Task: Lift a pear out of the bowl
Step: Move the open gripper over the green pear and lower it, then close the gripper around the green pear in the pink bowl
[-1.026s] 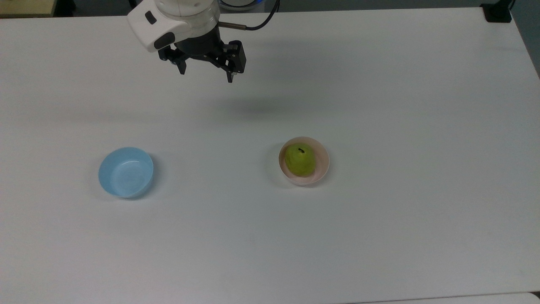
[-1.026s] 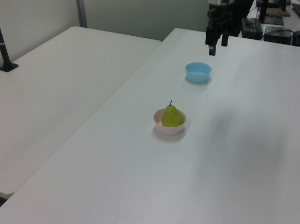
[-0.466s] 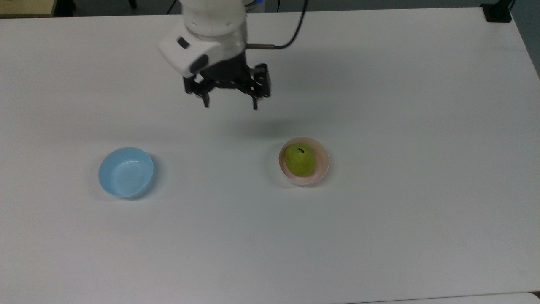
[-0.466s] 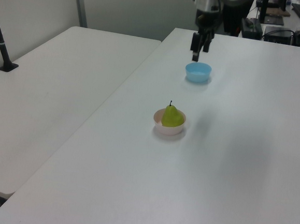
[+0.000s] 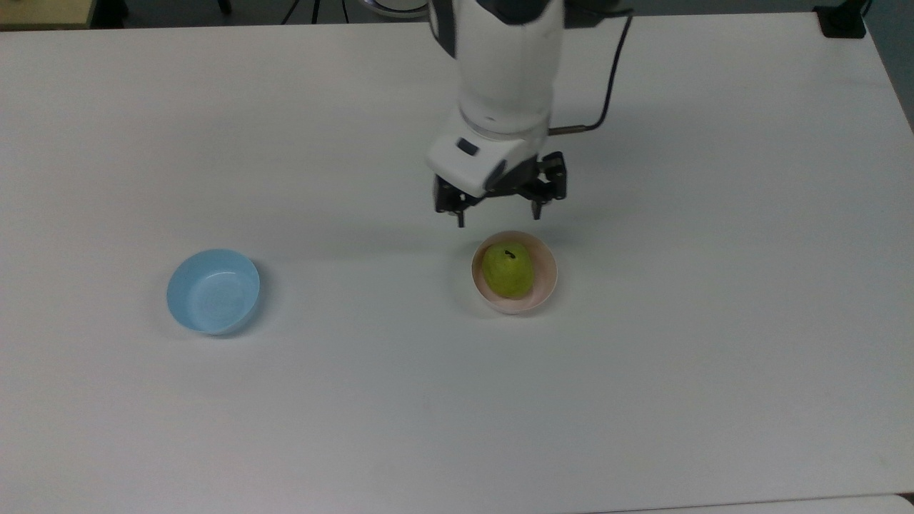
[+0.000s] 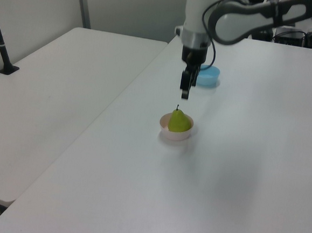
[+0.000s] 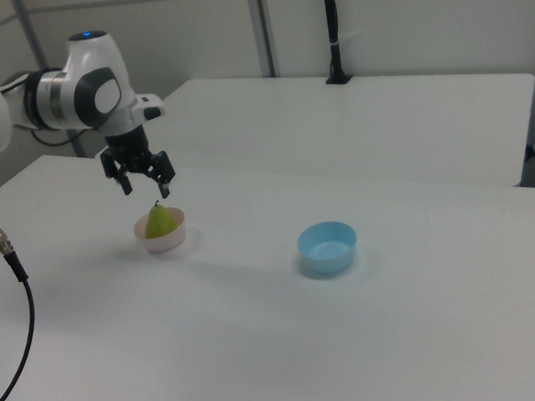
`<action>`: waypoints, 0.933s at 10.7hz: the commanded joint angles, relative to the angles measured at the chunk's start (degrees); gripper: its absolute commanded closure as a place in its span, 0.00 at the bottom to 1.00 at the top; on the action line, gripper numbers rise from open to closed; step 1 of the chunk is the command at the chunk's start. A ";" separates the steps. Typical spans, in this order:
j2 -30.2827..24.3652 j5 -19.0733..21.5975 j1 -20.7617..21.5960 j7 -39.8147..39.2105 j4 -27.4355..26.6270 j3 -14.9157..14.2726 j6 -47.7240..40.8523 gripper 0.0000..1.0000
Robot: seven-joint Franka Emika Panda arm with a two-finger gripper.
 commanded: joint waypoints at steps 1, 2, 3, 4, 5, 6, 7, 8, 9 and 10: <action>4.07 0.43 2.93 -0.10 -0.76 -0.82 5.16 0.00; 5.04 0.08 2.85 0.25 -0.76 -0.82 6.22 0.00; 5.83 -0.10 2.85 0.17 -0.76 -0.90 6.32 0.00; 6.36 -0.53 2.85 0.26 -0.76 -0.91 7.37 0.00; 7.07 -1.06 2.85 0.26 -0.85 -0.91 8.16 0.03; 8.03 -1.15 2.67 0.17 -0.85 -0.91 8.34 0.09; 8.39 -1.50 2.58 0.26 -0.76 -0.99 8.34 0.23; 8.83 -1.76 2.50 0.26 -0.76 -0.99 8.34 0.29; 8.83 -1.85 2.50 0.26 -0.85 -0.99 8.34 0.35; 8.83 -1.94 2.41 0.08 -0.85 -0.99 8.34 0.41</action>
